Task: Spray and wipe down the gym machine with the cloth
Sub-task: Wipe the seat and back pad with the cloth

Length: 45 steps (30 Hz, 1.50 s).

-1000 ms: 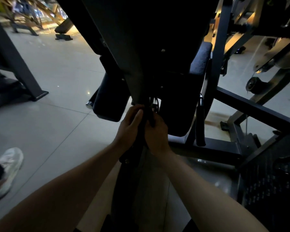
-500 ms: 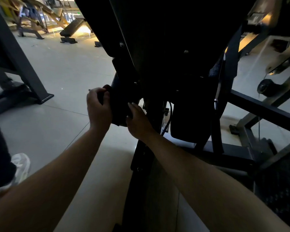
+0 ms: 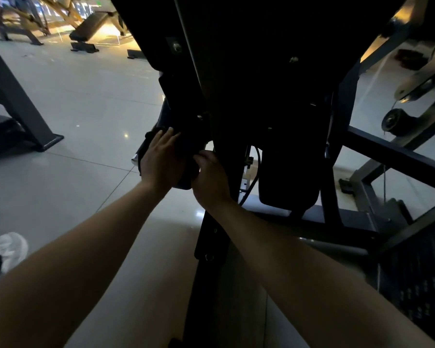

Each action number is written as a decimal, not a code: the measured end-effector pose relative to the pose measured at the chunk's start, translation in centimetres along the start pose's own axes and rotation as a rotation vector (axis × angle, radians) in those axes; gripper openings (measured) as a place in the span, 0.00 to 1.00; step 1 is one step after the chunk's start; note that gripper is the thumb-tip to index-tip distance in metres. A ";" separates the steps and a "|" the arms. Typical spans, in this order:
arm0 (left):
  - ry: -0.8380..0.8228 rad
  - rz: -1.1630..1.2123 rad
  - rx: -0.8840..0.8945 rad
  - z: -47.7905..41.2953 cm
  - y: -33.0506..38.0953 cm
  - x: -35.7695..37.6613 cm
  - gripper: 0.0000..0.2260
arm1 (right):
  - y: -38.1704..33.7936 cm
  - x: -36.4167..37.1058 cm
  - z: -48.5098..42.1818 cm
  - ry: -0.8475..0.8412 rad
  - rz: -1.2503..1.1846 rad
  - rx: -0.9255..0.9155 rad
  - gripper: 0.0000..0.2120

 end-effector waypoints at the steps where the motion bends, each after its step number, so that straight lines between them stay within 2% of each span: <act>1: 0.030 0.025 0.076 0.9 0.2 -0.2 0.22 | 0.1 0.1 -0.2 0.013 -0.029 0.024 0.14; 4: 0.044 0.122 0.220 3.8 1.4 -0.7 0.21 | 0.9 0.3 -0.3 0.039 -0.079 0.081 0.14; 8: -0.006 0.132 0.338 3.9 1.6 -1.0 0.22 | 1.2 -0.3 0.1 0.018 -0.123 0.023 0.14; 10: -0.024 0.076 0.278 2.3 -0.7 -0.2 0.25 | 0.9 -0.8 -0.3 -0.001 -0.125 -0.009 0.14; 13: -0.015 0.036 -0.014 0.4 -2.9 0.8 0.29 | 0.4 -1.3 -0.8 -0.041 -0.109 0.007 0.18; 18: 0.113 0.053 -0.253 0.6 -1.0 1.0 0.24 | 0.7 -1.2 -0.6 -0.156 -0.036 0.050 0.23; 26: 0.035 0.026 -0.143 4.2 0.7 0.0 0.29 | 0.4 -4.1 -0.4 -0.368 -0.127 0.117 0.23; 28: 0.027 0.049 -0.122 5.5 1.6 -0.2 0.27 | 1.4 -4.5 0.8 -0.327 -0.184 0.185 0.23; 32: 0.059 0.223 0.010 7.5 4.6 -0.9 0.18 | 3.8 -6.5 3.1 -0.119 -0.238 0.342 0.17; 35: 0.020 0.303 0.081 7.6 8.2 -0.2 0.16 | 5.6 -7.7 3.8 -0.120 -0.167 0.410 0.13; 36: 0.008 0.334 0.066 7.5 9.3 0.4 0.15 | 5.7 -8.0 4.0 -0.137 -0.153 0.424 0.11; 38: -0.016 0.413 -0.097 7.2 10.3 1.8 0.13 | 5.6 -8.2 4.2 -0.153 -0.122 0.410 0.11; 42: -0.113 0.384 -0.348 7.6 9.9 5.4 0.14 | 5.8 -9.0 5.3 -0.227 -0.014 0.351 0.10; 43: -0.149 0.341 -0.352 7.9 9.9 6.1 0.17 | 6.3 -9.0 5.7 -0.245 -0.001 0.347 0.10; 45: -0.222 0.171 -0.241 8.8 10.1 7.0 0.23 | 7.2 -9.4 6.6 -0.256 0.013 0.366 0.10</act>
Point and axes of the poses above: each hand's wrist, its own z-axis away from the middle knuckle, its own x-axis out of the palm, y = z × x, the point moved 5 cm from there along -z, towards the middle knuckle, and after that the axes turned 15 degrees about y, right-handed, at the moved point
